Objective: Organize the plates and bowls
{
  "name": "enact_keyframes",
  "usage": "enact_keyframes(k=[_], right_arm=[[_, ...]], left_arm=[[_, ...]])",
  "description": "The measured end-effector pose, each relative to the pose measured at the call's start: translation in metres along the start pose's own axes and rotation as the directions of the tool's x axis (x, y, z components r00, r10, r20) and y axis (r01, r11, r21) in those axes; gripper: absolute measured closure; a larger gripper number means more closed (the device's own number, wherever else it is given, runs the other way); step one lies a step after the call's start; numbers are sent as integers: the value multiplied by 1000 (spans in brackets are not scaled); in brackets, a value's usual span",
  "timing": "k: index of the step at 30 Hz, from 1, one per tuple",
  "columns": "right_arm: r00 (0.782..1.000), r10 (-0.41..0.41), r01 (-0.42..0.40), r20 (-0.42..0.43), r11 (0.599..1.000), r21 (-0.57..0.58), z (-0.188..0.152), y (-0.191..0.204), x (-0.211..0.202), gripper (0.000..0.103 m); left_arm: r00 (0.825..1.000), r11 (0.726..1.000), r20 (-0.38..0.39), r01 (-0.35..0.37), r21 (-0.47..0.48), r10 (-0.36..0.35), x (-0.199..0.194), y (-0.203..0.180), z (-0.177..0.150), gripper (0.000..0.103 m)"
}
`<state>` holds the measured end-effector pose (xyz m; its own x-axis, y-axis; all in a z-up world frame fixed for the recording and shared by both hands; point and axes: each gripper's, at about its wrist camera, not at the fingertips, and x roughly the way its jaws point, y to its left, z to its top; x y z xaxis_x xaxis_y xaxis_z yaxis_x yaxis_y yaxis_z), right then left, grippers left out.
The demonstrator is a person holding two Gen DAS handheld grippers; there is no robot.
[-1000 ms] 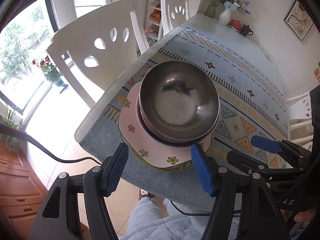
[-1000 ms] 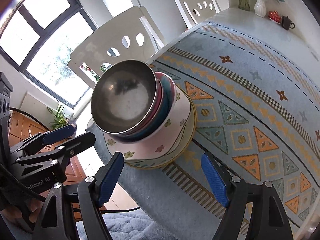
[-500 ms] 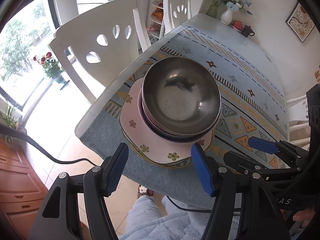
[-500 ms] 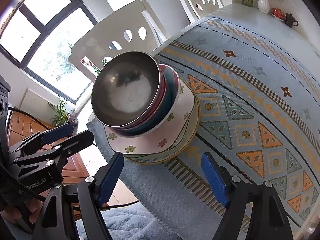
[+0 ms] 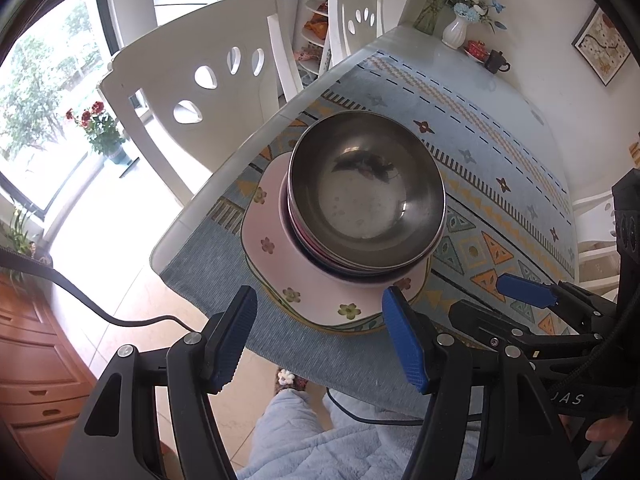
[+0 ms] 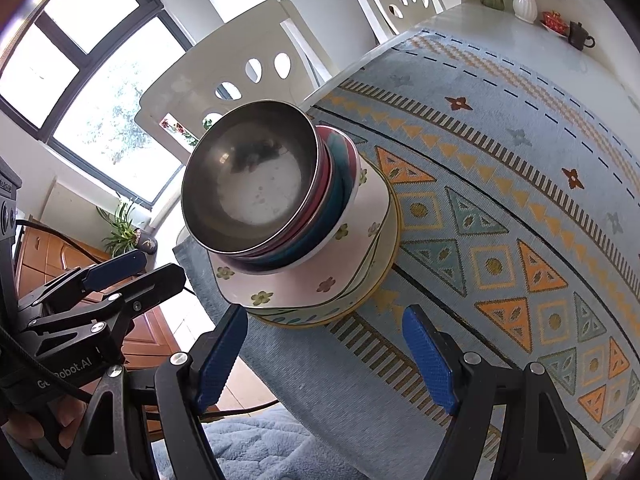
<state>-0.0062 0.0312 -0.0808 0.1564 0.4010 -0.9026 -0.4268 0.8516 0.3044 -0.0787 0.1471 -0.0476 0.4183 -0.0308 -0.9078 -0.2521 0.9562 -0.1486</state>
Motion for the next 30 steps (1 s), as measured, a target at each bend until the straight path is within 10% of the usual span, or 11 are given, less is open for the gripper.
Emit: enact_keyframes(k=[30], right_arm=[[1000,0,1,-6,1000,27,-1,-6,1,25]], left_arm=[[1000,1000,-27,12,1,-12,9,0,3,40]])
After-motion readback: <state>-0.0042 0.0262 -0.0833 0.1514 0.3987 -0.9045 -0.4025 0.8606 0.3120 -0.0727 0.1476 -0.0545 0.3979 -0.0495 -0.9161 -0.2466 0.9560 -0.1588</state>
